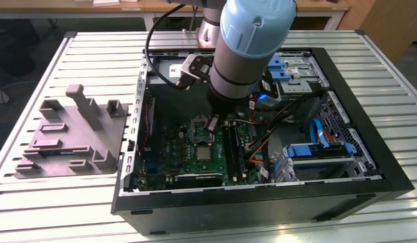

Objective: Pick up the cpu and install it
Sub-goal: 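Close the cpu cover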

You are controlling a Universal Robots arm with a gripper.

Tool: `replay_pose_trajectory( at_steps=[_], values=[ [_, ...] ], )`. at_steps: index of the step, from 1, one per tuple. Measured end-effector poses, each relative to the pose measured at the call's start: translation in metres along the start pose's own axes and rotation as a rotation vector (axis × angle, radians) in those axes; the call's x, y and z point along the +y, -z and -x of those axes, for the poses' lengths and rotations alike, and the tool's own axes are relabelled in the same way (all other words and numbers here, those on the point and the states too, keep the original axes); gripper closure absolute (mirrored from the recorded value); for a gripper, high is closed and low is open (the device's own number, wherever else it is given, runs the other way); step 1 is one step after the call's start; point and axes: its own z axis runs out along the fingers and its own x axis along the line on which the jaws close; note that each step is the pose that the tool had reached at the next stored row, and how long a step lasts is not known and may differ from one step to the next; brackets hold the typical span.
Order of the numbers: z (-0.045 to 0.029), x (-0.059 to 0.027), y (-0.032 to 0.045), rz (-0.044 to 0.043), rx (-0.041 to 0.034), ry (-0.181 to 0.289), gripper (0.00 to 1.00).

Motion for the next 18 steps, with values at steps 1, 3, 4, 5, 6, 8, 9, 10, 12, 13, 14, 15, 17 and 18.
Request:
replay_pose_trajectory(
  at_steps=[1,3,4,5,6,8,9,10,12,13,14,15,17,18],
  values=[
    [0.0000,0.0000,0.0000,0.0000,0.0000,0.000,0.89],
    [0.0000,0.0000,-0.0002,0.0005,-0.0008,0.000,0.89],
    [-0.0002,-0.0001,-0.0006,0.0019,-0.0034,0.000,0.89],
    [-0.0002,-0.0002,-0.0009,0.0050,-0.0085,0.001,0.89],
    [-0.0003,-0.0004,-0.0015,0.0091,-0.0153,0.001,0.89],
    [-0.0004,-0.0010,-0.0034,0.0148,-0.0252,0.002,0.89],
    [-0.0003,-0.0016,-0.0047,0.0164,-0.0282,0.002,0.89],
    [0.0000,-0.0022,-0.0057,0.0171,-0.0295,0.002,0.89],
    [0.0010,-0.0031,-0.0072,0.0180,-0.0305,0.002,0.89],
    [0.0018,-0.0037,-0.0079,0.0184,-0.0312,0.002,0.89],
    [0.0025,-0.0040,-0.0084,0.0187,-0.0318,0.003,0.89],
    [0.0030,-0.0043,-0.0089,0.0190,-0.0325,0.003,0.89],
    [0.0032,-0.0048,-0.0096,0.0210,-0.0360,0.002,0.89],
    [0.0033,-0.0049,-0.0100,0.0211,-0.0387,-0.002,0.89]
  ],
)
